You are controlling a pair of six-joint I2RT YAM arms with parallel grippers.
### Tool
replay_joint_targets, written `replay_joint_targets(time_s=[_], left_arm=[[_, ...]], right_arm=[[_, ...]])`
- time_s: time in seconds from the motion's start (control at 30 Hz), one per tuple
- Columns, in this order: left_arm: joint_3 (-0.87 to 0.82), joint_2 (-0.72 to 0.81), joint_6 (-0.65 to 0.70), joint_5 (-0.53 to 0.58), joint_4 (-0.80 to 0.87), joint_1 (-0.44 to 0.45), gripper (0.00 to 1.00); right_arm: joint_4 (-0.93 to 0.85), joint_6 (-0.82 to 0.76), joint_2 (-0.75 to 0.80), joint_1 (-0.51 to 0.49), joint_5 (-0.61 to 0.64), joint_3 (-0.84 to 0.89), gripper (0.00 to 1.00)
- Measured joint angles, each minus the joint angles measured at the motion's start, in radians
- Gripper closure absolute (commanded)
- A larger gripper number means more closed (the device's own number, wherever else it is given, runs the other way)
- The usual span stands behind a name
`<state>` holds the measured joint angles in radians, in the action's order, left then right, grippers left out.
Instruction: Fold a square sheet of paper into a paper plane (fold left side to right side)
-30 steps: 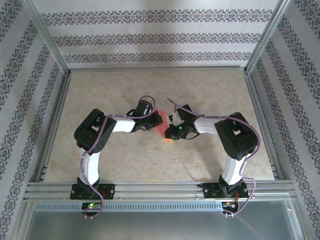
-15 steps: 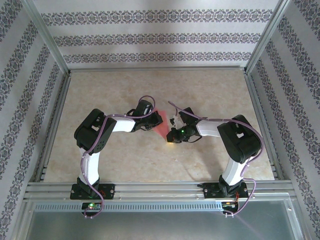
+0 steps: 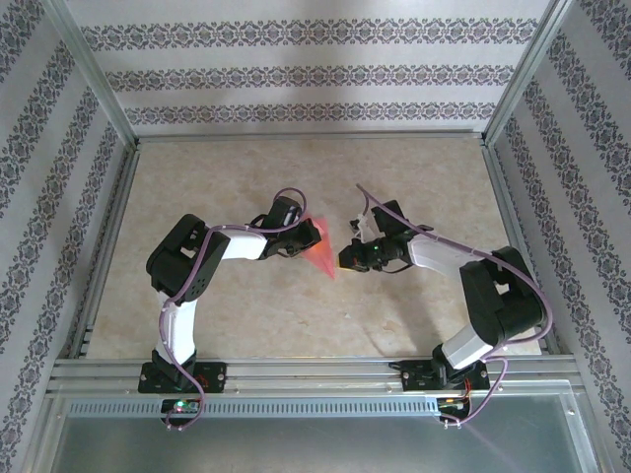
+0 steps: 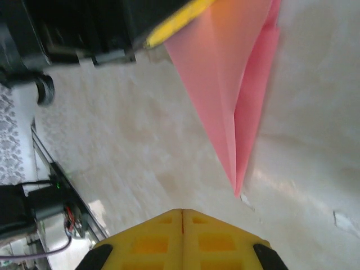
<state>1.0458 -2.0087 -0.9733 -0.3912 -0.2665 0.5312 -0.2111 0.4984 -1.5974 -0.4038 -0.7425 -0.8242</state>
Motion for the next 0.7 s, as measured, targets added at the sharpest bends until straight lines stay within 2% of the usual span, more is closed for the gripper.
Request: replay_joint_targets(time_s=[0.23, 0.7], left_arm=[[0.001, 0.0, 0.0, 0.0, 0.001, 0.0, 1.0], [0.002, 0.0, 0.0, 0.0, 0.002, 0.0, 1.0]], right_arm=[[0.093, 0.051, -0.164, -0.056, 0.019, -0.063, 1.0], [0.123, 0.068, -0.271, -0.057, 0.103, -0.115, 1.0]])
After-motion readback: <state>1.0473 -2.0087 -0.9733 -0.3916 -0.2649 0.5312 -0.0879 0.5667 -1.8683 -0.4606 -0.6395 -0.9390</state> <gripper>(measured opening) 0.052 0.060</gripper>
